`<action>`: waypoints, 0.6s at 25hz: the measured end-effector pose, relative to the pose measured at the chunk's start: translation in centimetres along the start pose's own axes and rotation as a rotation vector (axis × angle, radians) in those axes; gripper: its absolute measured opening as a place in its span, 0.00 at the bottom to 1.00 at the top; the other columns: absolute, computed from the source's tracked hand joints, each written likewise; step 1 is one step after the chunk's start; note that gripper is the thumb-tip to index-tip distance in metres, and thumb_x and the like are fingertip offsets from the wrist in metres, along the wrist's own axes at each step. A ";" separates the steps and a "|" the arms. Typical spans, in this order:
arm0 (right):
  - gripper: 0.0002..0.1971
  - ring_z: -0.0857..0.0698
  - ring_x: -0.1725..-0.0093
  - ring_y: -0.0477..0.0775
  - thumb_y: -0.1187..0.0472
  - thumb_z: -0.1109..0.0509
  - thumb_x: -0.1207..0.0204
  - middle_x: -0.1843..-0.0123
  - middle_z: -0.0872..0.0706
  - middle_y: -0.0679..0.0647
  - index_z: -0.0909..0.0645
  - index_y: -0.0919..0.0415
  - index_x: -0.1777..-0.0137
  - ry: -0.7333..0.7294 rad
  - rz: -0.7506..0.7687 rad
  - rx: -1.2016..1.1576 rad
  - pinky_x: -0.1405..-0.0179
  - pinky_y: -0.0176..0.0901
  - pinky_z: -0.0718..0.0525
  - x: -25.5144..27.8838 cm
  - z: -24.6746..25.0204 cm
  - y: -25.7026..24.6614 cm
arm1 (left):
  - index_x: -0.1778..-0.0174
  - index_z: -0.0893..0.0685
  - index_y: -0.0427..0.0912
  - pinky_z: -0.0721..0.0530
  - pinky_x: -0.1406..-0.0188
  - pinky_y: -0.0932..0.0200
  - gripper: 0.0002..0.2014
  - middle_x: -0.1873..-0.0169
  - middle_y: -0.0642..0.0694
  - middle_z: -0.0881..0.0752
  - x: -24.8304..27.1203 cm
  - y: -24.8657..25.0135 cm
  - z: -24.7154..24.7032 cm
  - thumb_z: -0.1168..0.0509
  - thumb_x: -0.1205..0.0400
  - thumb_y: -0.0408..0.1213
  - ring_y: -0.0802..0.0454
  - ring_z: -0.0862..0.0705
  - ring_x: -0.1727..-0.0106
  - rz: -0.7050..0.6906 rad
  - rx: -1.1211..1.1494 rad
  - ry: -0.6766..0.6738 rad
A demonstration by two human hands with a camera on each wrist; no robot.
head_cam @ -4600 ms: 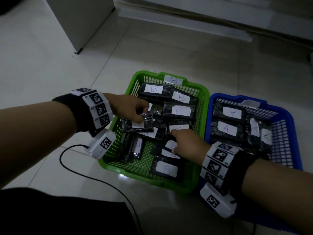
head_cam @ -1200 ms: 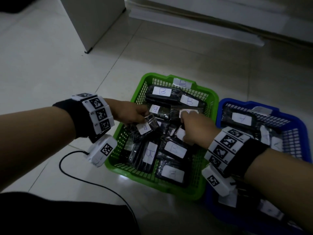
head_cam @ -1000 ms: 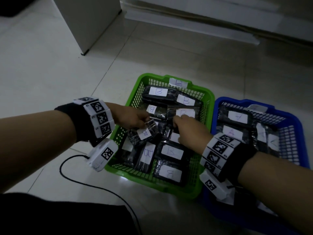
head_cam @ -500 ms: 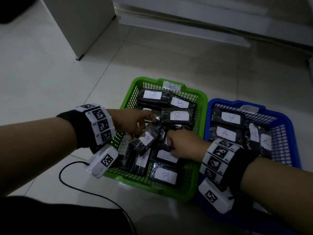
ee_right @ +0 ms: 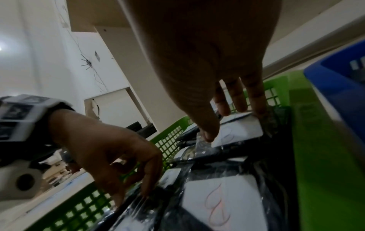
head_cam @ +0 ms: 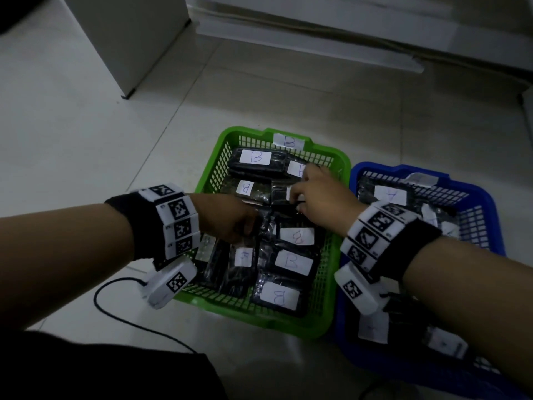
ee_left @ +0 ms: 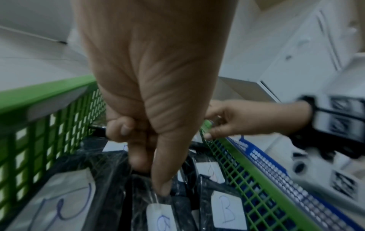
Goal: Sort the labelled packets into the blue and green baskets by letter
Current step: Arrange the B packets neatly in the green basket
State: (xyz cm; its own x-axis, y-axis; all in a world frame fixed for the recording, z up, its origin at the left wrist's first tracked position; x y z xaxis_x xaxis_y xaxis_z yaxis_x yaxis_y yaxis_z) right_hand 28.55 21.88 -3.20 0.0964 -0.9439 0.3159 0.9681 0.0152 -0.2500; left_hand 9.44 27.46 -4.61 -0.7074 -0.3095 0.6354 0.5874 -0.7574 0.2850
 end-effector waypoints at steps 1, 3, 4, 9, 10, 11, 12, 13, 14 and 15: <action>0.12 0.28 0.33 0.61 0.62 0.31 0.23 0.36 0.28 0.56 0.15 0.51 0.42 -0.009 -0.004 0.038 0.39 0.51 0.22 -0.5 0.3 0.4 | 0.40 0.20 0.45 0.25 0.51 0.63 0.14 0.42 0.47 0.20 -0.2 0.1 0.1 0.32 0.22 0.39 0.50 0.19 0.45 -0.010 -0.045 0.029; 0.16 0.27 0.33 0.62 0.62 0.31 0.24 0.34 0.28 0.56 0.19 0.48 0.37 -0.102 -0.018 0.035 0.38 0.52 0.22 -1.0 0.1 1.0 | 0.39 0.20 0.45 0.25 0.46 0.62 0.15 0.38 0.46 0.25 -0.5 -0.1 0.5 0.34 0.20 0.42 0.48 0.21 0.41 -0.053 -0.093 0.131; 0.17 0.25 0.36 0.61 0.63 0.31 0.24 0.37 0.27 0.55 0.21 0.49 0.37 -0.136 -0.028 0.007 0.42 0.48 0.22 -1.1 -0.1 1.2 | 0.37 0.20 0.44 0.25 0.43 0.60 0.16 0.36 0.45 0.27 -0.7 -0.3 0.6 0.35 0.20 0.42 0.47 0.22 0.39 -0.076 -0.106 0.186; 0.17 0.22 0.41 0.61 0.68 0.33 0.24 0.42 0.27 0.57 0.21 0.53 0.38 -0.142 -0.018 0.009 0.48 0.46 0.20 -1.2 -0.7 1.8 | 0.26 0.28 0.47 0.28 0.28 0.55 0.23 0.26 0.45 0.33 -1.3 -1.6 0.4 0.36 0.18 0.43 0.46 0.27 0.29 -0.053 -0.096 0.069; 0.15 0.23 0.41 0.62 0.67 0.32 0.25 0.44 0.28 0.56 0.20 0.53 0.40 -0.089 -0.009 0.010 0.47 0.47 0.19 -1.0 -0.7 1.6 | 0.26 0.27 0.48 0.29 0.28 0.57 0.23 0.27 0.44 0.33 -1.4 -1.6 0.4 0.36 0.19 0.43 0.46 0.28 0.29 -0.055 -0.084 0.087; 0.12 0.23 0.41 0.62 0.66 0.30 0.26 0.47 0.30 0.55 0.18 0.54 0.44 -0.044 -0.006 0.004 0.48 0.47 0.19 -0.8 -0.6 1.3 | 0.27 0.26 0.48 0.31 0.28 0.58 0.23 0.27 0.44 0.34 -1.3 -1.8 0.5 0.35 0.19 0.42 0.46 0.30 0.28 -0.062 -0.082 0.151; 0.10 0.23 0.41 0.61 0.63 0.27 0.27 0.49 0.30 0.53 0.16 0.54 0.46 -0.032 0.000 -0.002 0.50 0.46 0.19 -0.6 -0.5 1.0 | 0.27 0.26 0.49 0.32 0.27 0.58 0.24 0.27 0.45 0.36 -1.2 -1.9 0.6 0.34 0.20 0.42 0.47 0.32 0.27 -0.060 -0.081 0.238; 0.11 0.22 0.42 0.60 0.61 0.26 0.28 0.49 0.28 0.53 0.15 0.55 0.46 -0.076 0.005 0.001 0.51 0.45 0.20 -0.4 -0.5 0.6 | 0.26 0.27 0.49 0.33 0.25 0.56 0.26 0.25 0.45 0.38 -1.2 -2.1 0.8 0.32 0.22 0.43 0.46 0.35 0.25 -0.047 -0.075 0.321; 0.13 0.20 0.41 0.59 0.59 0.25 0.28 0.47 0.23 0.54 0.15 0.55 0.43 -0.151 0.012 0.016 0.50 0.45 0.20 -0.1 -0.8 0.2 | 0.24 0.30 0.49 0.33 0.23 0.53 0.29 0.23 0.45 0.40 -1.4 -2.2 0.7 0.32 0.23 0.43 0.45 0.37 0.24 -0.036 -0.078 0.384; 0.16 0.19 0.39 0.59 0.59 0.26 0.27 0.43 0.19 0.55 0.16 0.55 0.39 -0.229 0.024 0.053 0.47 0.45 0.20 0.0 -0.6 0.1 | 0.22 0.33 0.49 0.34 0.21 0.49 0.32 0.21 0.44 0.43 -1.8 -2.6 1.2 0.32 0.23 0.42 0.43 0.39 0.22 -0.034 -0.107 0.421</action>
State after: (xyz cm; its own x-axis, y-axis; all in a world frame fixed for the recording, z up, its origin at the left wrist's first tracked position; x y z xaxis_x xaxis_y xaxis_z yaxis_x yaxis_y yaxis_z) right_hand 28.47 21.67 -3.81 0.1631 -0.8438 0.5113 0.9753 0.0595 -0.2129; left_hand 9.72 30.68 -5.64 -0.8374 -0.4737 0.2727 0.5323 -0.8200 0.2103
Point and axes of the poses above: each hand's wrist, its own x-axis away from the middle knuckle, its own z-axis out of the back of the hand, y = z × x, the point moved 1 cm from there along -x, towards the middle knuckle
